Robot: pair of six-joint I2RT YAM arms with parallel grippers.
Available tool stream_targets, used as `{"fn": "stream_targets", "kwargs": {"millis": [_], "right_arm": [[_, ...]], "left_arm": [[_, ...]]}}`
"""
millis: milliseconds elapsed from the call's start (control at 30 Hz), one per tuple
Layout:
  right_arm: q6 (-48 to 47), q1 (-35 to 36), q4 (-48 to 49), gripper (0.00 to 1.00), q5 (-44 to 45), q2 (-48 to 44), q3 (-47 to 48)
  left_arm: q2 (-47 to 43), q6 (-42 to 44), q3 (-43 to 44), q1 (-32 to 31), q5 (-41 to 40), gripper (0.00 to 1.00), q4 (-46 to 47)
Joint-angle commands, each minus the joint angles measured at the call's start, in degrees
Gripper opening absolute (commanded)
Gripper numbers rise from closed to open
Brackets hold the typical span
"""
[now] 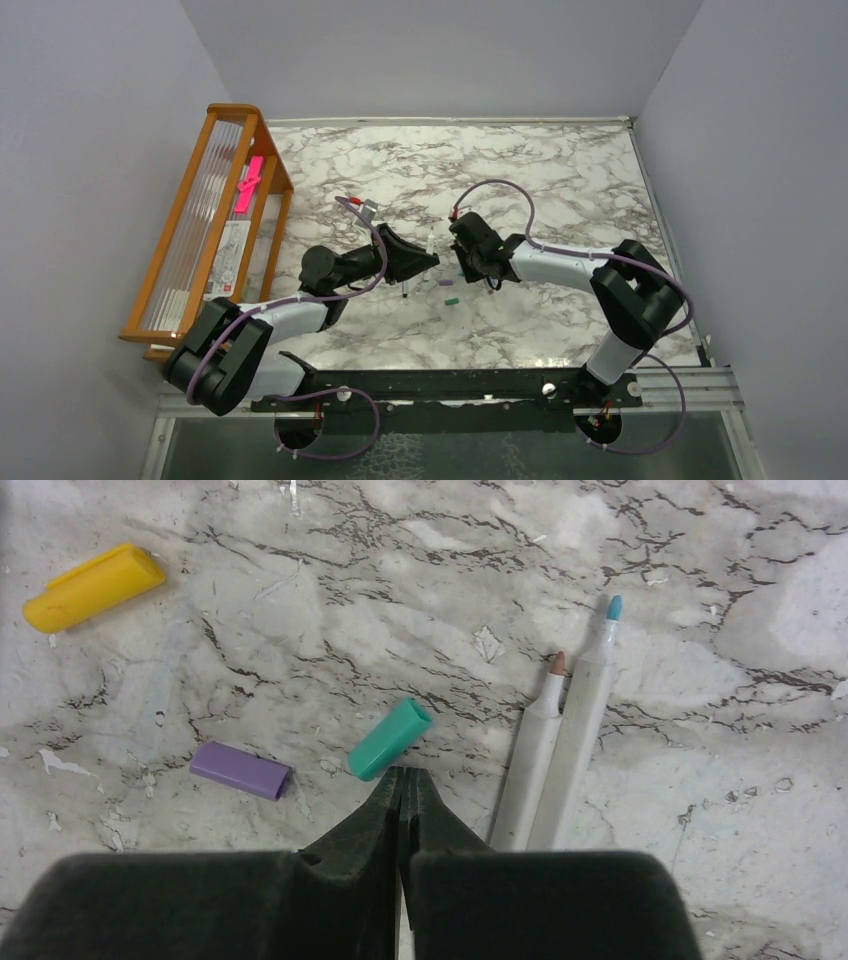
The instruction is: Insert the pens into the pen caps
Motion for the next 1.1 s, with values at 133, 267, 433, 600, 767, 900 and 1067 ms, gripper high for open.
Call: {"fn": "stream_targets", "kwargs": {"millis": [133, 267, 433, 600, 767, 900, 1067], "right_arm": [[0.04, 0.31, 3.52, 0.01, -6.43, 1.95, 0.41], [0.42, 0.30, 3.99, 0.01, -6.69, 4.29, 1.24], [0.46, 0.38, 4.49, 0.01, -6.66, 6.25, 2.73], [-0.18, 0.30, 2.60, 0.01, -2.64, 8.27, 4.89], [-1.08, -0.08, 1.53, 0.01, 0.62, 9.16, 6.64], [-1.18, -0.06, 1.97, 0.01, -0.87, 7.80, 7.62], [0.12, 0.00, 5.37, 0.01, -5.64, -0.91, 4.39]], "left_arm": [[-0.24, 1.47, -0.32, 0.07, -0.97, 0.00, -0.31], [-0.10, 1.47, -0.14, 0.02, -0.91, 0.00, -0.34], [0.22, 1.47, 0.10, 0.04, -0.84, 0.00, -0.51], [0.21, 1.39, 0.20, 0.07, -0.73, 0.00, -0.50], [-0.10, 1.52, 0.11, 0.07, -0.80, 0.00, -0.85], [-0.18, 1.43, 0.14, 0.01, -0.82, 0.00, -0.81], [-0.80, 1.79, -0.05, 0.06, -1.10, 0.00, -1.33]]}}
